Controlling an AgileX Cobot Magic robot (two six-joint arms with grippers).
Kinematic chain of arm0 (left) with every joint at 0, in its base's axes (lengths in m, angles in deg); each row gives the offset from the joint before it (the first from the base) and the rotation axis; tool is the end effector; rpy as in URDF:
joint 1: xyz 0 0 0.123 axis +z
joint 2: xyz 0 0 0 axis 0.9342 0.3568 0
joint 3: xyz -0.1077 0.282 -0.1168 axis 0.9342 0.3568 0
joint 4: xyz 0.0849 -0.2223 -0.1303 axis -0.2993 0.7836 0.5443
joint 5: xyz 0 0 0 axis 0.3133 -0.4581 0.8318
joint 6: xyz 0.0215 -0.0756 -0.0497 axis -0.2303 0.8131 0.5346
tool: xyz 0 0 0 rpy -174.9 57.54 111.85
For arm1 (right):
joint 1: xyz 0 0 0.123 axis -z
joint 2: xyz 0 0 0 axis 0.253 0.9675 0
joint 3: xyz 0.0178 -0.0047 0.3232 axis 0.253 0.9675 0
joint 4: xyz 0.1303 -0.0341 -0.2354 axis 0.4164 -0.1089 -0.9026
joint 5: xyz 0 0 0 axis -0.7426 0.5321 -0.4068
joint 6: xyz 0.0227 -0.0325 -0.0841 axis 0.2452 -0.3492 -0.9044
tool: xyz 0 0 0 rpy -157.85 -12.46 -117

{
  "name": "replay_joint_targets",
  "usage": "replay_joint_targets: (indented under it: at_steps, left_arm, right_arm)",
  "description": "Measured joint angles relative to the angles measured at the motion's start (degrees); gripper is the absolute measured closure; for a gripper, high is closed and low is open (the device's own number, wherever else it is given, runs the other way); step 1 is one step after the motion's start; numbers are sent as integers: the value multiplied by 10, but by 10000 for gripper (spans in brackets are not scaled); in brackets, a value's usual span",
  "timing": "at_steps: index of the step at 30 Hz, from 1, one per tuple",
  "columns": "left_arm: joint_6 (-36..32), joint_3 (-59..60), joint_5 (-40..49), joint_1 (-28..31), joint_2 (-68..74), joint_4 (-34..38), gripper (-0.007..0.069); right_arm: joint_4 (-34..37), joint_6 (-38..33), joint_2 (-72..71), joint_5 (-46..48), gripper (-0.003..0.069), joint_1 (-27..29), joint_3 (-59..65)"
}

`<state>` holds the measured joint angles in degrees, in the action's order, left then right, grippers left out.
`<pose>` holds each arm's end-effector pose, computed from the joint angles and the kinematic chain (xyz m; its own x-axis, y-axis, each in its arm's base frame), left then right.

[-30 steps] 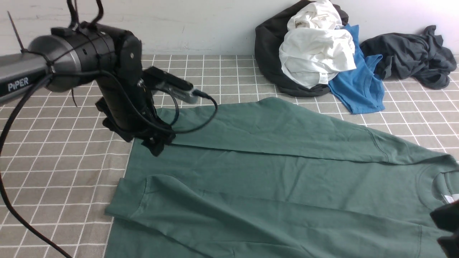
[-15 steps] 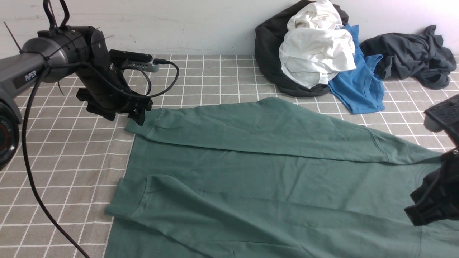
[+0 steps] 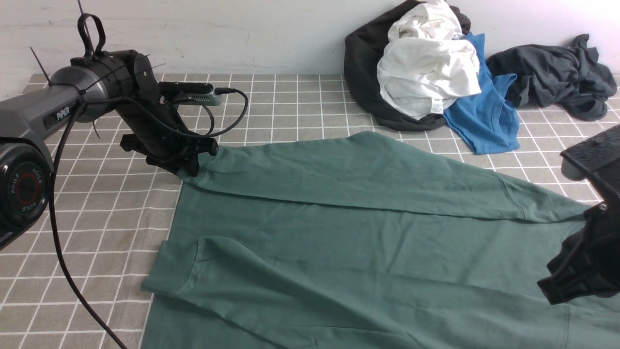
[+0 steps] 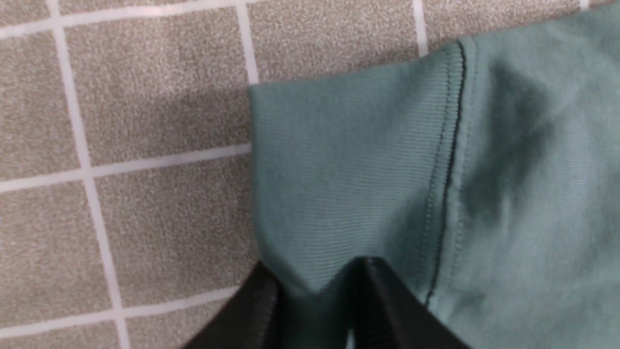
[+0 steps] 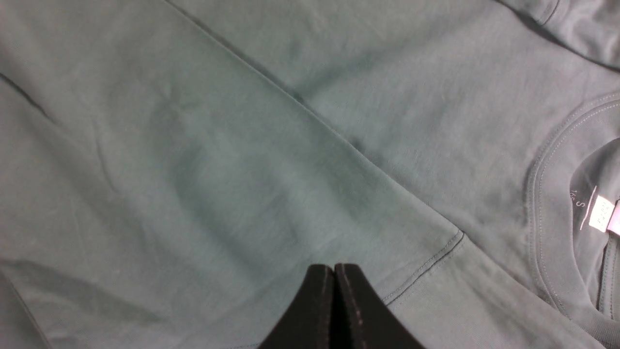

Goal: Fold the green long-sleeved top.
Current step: Use the left arm to clamp the cuff farthest from it, then use the left arm to drag and drop the cuff onto the cuff closest to the left arm

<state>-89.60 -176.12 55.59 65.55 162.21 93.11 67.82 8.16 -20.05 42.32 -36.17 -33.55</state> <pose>0.5438 -0.0470 0.1707 -0.9372 0.0563 -0.3443 0.1086 0.9849 -0.1346 0.1945 0.0720 0.3143 -0.8318 -0.4443 -0.3327 -0.4444 0.8922 -0.0803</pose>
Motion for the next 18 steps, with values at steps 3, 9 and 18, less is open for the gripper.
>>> replay_joint_targets:
  at_steps: [3, 9, 18]
  left_arm:
    - [-1, 0, 19, 0, -7, 2, 583]
    - [-3, 0, 75, 0, -57, 3, 592]
    - [-1, 108, 177, -1, -220, 21, 592]
  right_arm:
    - [-1, 0, 0, 0, 675, 0, 0]
    - [-1, 0, 0, 0, 675, 0, 0]
    - [1, 0, -11, 35, 675, 0, 0]
